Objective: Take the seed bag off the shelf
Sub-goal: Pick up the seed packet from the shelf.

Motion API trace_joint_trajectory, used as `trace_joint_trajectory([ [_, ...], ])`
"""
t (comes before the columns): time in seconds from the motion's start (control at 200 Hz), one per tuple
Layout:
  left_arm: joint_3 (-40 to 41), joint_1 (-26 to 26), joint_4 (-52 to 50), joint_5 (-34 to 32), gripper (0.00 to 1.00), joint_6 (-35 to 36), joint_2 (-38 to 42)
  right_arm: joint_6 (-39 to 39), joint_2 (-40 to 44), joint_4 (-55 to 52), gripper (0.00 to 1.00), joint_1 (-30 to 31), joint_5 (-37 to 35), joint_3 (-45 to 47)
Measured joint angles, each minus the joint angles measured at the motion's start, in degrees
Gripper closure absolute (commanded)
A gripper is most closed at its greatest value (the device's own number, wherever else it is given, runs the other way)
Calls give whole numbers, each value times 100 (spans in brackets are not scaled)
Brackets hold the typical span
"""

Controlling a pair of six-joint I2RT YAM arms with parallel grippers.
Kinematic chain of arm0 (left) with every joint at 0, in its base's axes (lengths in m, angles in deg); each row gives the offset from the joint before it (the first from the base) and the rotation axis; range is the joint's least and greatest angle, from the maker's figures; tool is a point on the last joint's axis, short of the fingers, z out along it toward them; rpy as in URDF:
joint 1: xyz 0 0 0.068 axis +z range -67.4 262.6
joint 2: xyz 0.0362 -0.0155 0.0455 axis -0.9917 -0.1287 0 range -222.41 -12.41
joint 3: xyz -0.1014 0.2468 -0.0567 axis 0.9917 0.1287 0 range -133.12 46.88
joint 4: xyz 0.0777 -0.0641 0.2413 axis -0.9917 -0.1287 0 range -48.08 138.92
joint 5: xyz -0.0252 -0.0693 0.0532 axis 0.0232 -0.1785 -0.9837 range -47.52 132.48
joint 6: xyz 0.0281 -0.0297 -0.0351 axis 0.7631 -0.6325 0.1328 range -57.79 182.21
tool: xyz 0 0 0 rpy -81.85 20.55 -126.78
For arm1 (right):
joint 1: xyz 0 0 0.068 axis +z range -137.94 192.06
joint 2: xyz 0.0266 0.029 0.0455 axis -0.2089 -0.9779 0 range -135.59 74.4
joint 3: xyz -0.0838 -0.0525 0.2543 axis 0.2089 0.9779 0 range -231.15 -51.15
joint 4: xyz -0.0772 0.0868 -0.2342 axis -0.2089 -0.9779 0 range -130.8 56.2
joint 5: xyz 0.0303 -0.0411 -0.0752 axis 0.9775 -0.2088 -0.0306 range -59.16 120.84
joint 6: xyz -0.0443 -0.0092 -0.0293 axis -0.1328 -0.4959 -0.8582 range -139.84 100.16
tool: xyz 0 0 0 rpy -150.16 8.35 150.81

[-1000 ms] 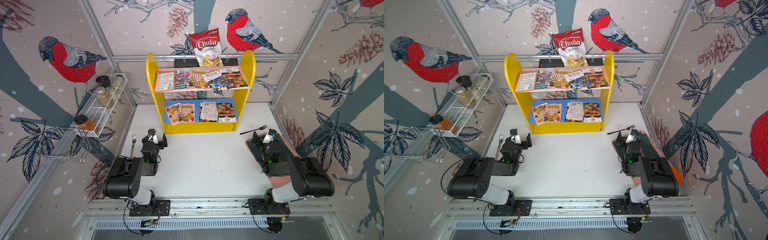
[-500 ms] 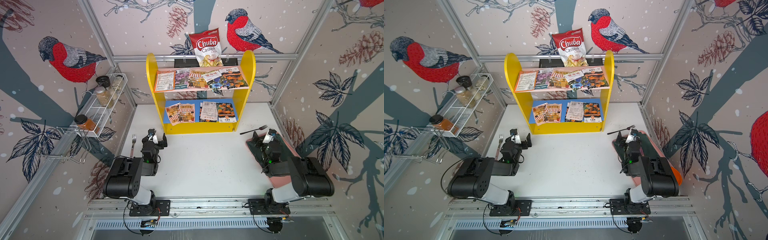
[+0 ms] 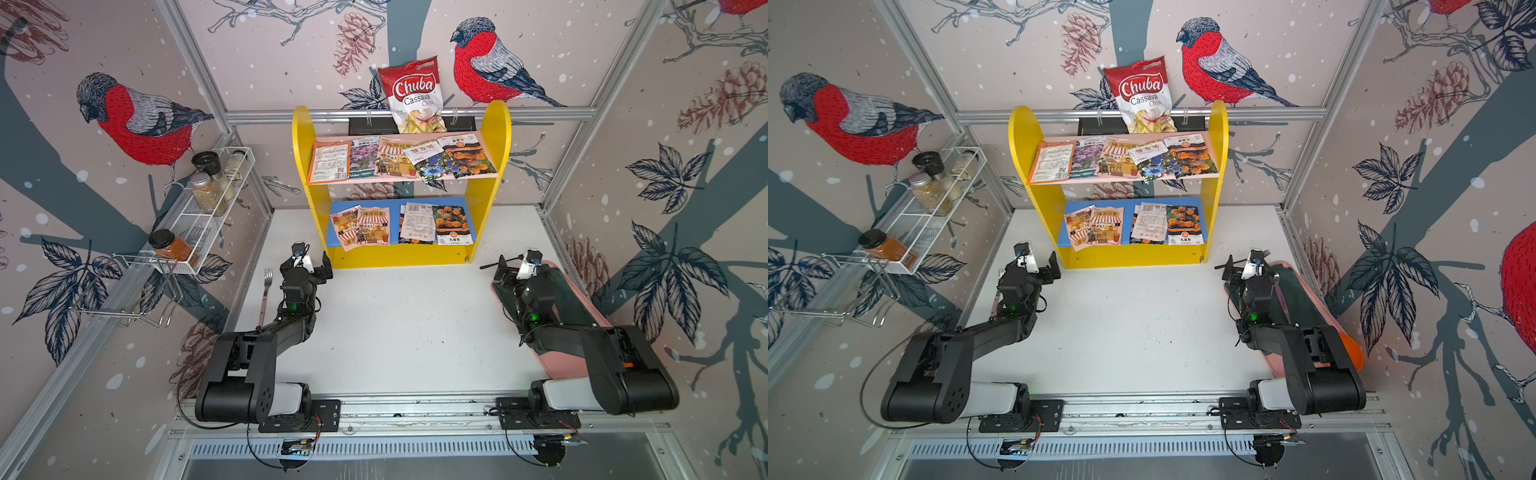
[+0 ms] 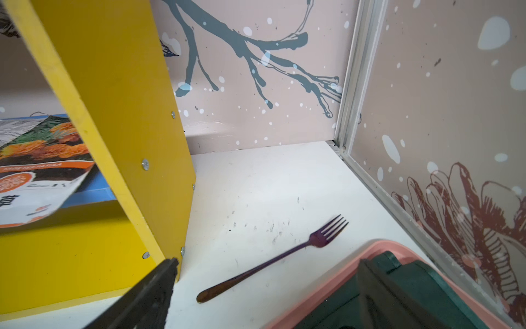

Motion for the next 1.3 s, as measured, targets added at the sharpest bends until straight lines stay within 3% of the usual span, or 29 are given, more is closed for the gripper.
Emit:
trace_joint_trajectory([
  [0.205,-688,-568,-1532,-420,2,-413,737,-92,798,-1126,0,527,-745,-490],
  [0.515,-1698,-1552,-3370,-468,3,-1082,1637,210,2085,-3176,0,1388,-1093,-1626],
  [0.795,-2815,-1937,-4594,457,3,-1770,1902,483,2592,-5095,0,2090,-960,-2999],
  [1.086,-4039,-1943,-5337,1801,2,-2380,1578,763,2358,-6706,0,2234,37,-4673],
  [1.301,-4872,-1888,-5716,2426,2,-2835,1335,990,1829,-7503,0,2240,791,-5901],
])
